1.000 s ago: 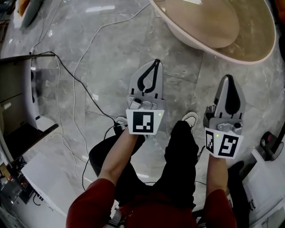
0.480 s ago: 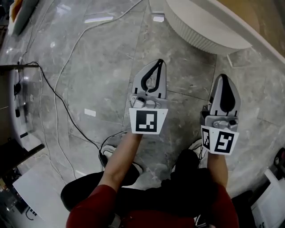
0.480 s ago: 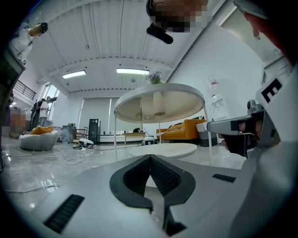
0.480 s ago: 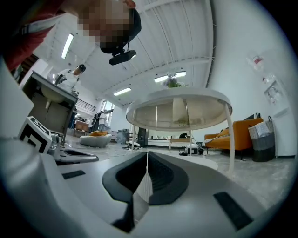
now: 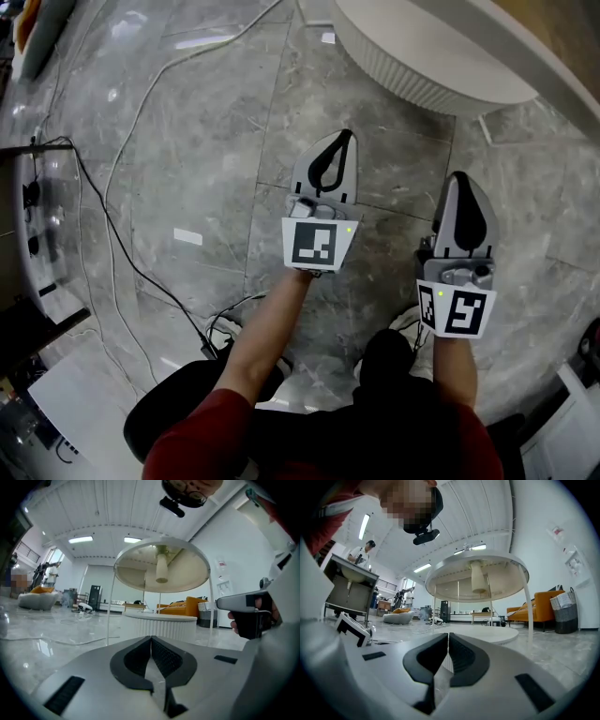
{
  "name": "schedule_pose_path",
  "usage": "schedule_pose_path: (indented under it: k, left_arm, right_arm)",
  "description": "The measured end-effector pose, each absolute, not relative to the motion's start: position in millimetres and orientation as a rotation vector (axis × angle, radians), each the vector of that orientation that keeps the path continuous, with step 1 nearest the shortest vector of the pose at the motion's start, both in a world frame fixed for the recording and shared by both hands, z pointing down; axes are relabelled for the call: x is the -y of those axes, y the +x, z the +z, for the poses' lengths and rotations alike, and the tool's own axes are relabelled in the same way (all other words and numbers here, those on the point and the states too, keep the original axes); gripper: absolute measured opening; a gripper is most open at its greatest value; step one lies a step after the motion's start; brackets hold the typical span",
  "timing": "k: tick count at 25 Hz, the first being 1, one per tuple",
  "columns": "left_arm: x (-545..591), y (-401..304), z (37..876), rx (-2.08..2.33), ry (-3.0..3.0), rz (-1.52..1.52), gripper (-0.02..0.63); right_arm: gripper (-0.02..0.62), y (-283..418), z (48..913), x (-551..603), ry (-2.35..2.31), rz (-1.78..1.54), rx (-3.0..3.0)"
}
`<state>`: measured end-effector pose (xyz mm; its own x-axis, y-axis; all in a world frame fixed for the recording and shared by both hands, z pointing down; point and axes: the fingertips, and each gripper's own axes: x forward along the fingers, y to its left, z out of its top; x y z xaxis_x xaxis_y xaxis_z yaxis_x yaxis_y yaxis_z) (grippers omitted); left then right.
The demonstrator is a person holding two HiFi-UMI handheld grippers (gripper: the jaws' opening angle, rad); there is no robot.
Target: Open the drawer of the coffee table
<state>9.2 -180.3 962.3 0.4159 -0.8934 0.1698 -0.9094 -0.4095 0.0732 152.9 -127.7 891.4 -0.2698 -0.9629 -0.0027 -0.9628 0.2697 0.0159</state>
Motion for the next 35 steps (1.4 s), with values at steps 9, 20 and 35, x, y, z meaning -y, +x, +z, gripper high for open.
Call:
schedule_pose_path:
  k: [9,20,35]
  left_arm:
    - [238.2,44.9,1015.7,1.357,2.16,-0.173,0.181]
    - [294.9,69.2,1043.1,0.858,1.704,-0.826,0.298]
    - [302.0,77.9,1045.5,0.616,1.643,-1.01,0.301]
  right_arm:
    - [0.023,174.5,911.1,133.3,1.924,0.065,2.47]
    - [0.023,205.0,922.0,128.2,1.968,0.132,2.416]
    - [0.023,223.3,933.0,117.3,1.948,0.079,2.309]
